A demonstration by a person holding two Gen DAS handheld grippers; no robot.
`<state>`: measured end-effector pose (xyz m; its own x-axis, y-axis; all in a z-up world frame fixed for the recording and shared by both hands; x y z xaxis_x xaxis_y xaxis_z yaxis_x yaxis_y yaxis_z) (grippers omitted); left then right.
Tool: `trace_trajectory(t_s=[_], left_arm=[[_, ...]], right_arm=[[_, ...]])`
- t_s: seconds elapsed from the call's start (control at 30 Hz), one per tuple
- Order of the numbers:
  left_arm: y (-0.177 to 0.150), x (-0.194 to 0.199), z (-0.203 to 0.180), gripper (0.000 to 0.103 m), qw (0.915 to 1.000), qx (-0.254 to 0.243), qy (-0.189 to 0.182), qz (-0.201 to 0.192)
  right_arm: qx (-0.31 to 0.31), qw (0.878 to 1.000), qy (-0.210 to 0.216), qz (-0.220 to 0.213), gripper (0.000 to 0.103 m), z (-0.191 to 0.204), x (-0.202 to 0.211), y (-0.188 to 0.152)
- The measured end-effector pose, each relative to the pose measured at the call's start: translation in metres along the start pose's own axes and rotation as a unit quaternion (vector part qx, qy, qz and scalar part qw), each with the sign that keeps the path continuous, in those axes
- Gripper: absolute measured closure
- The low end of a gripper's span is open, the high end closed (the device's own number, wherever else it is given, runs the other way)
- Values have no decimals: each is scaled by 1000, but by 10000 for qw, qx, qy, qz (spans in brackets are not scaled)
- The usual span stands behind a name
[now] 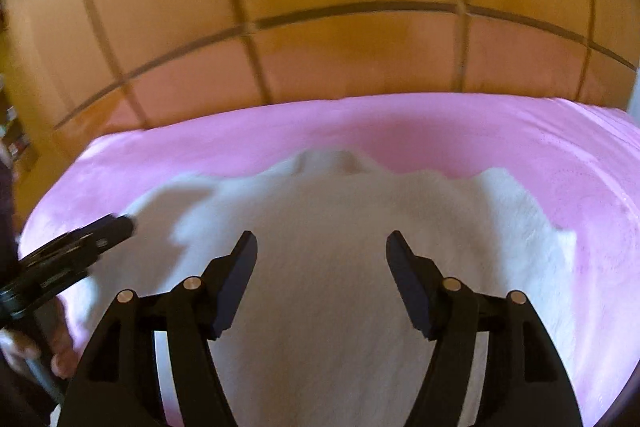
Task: Fold small clothes
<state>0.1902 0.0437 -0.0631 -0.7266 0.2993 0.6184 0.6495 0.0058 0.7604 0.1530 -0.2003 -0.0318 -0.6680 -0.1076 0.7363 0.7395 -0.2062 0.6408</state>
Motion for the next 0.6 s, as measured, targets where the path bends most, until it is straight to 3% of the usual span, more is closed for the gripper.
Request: trace_trajectory(t_s=[0.13, 0.2, 0.23, 0.27, 0.43, 0.6], left_arm=[[-30, -9, 16, 53, 9984, -36, 461, 331], [-41, -19, 27, 53, 9976, -37, 494, 484], [-43, -17, 25, 53, 9975, -118, 550, 430], [-43, -15, 21, 53, 9973, -155, 586, 416], [-46, 15, -10, 52, 9994, -272, 170, 146], [-74, 15, -36, 52, 9981, -486, 52, 387]], right_arm=[[444, 9982, 267, 304, 34, 37, 13, -50], [662, 9960, 132, 587, 31, 44, 8, -78], [806, 9941, -128, 716, 31, 42, 1, -96], [882, 9936, -238, 664, 31, 42, -1, -103], [562, 9970, -178, 494, 26, 35, 24, -90], [-105, 9973, -650, 310, 21, -19, 55, -83]])
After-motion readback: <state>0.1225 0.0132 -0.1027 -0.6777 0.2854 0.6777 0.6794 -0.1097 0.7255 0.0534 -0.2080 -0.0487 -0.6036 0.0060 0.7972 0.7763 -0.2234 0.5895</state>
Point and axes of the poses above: each gripper's, at about its wrist camera, not at the fingertips, and x roughly against the way its jaws point, z to its left, y to its top, the point moved 4 cm from there along -x, roughly the way its jaws point, and after that the axes turned 3 degrees about -z, right-handed, at the moved point
